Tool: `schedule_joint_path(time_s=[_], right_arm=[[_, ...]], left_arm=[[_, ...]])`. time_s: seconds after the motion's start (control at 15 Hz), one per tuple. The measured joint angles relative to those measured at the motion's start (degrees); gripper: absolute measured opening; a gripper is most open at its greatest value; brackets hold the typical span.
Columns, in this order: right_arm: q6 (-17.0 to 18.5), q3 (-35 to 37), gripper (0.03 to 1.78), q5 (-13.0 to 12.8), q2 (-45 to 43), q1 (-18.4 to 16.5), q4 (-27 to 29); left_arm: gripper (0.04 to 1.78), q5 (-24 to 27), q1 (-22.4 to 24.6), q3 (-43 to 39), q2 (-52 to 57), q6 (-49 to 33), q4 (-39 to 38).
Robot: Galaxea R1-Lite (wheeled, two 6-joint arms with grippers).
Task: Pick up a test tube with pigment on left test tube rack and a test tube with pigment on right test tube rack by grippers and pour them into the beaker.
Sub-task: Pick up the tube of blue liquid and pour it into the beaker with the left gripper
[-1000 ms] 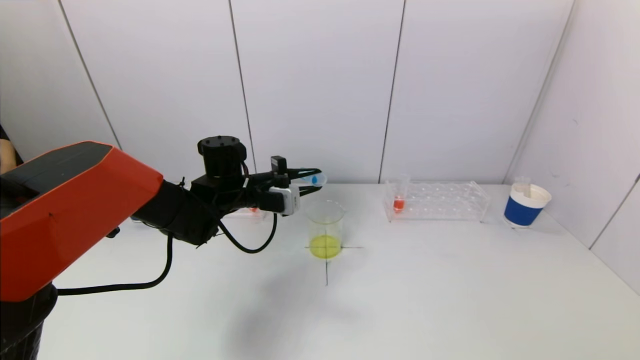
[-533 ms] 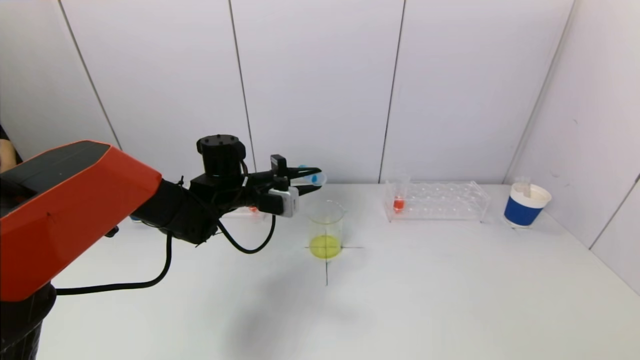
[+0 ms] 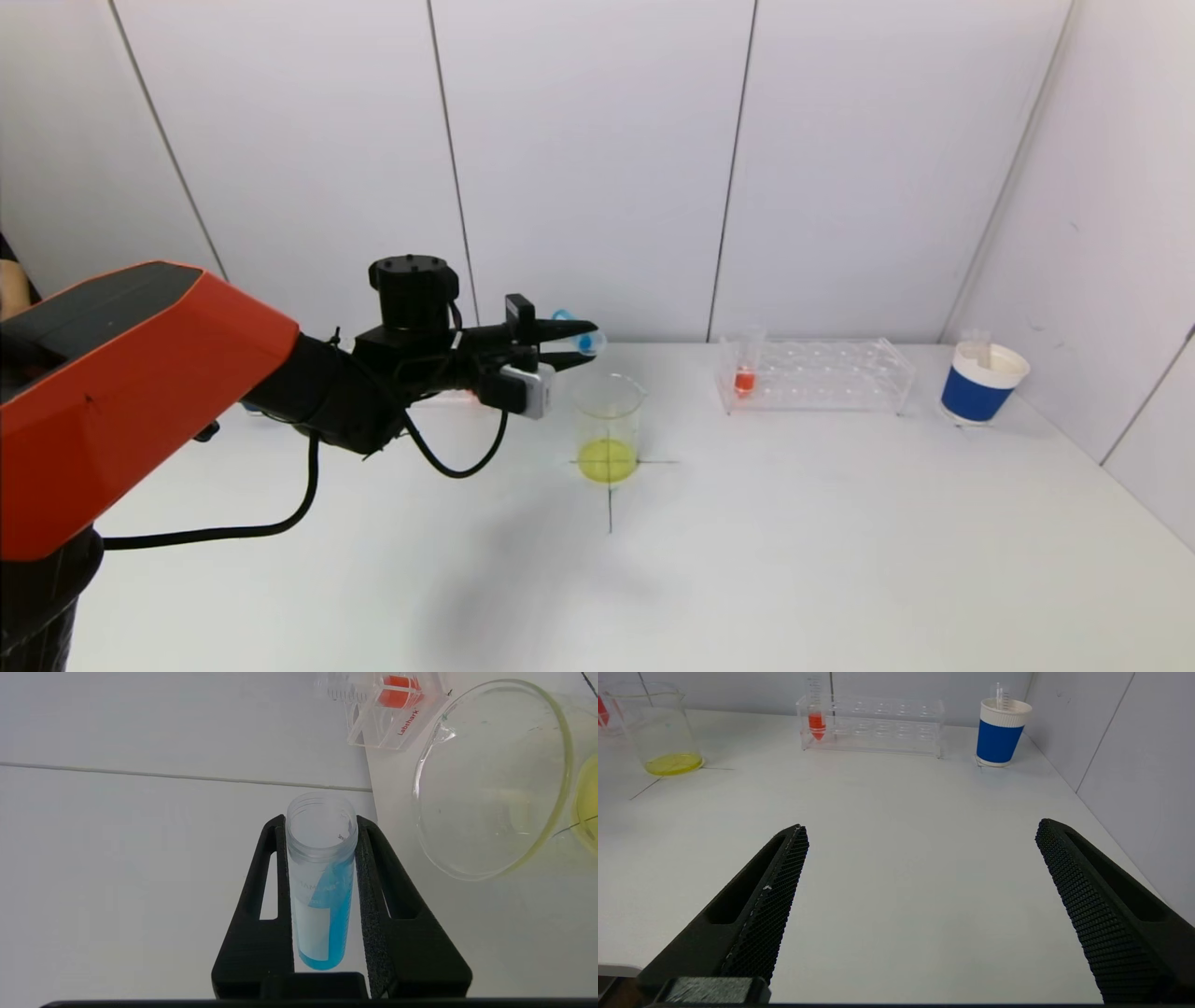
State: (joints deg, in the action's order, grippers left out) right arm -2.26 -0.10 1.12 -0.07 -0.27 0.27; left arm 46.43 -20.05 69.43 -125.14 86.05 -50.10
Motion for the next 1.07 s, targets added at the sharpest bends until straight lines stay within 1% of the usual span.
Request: schedule_joint_path(time_s=[1.07], right_arm=[[0.0, 0.0, 1.77, 0.0, 0.0, 0.0, 0.0]], left_arm=[[0.43, -1.4, -0.1, 1.1, -0.4, 9.3, 3.5]])
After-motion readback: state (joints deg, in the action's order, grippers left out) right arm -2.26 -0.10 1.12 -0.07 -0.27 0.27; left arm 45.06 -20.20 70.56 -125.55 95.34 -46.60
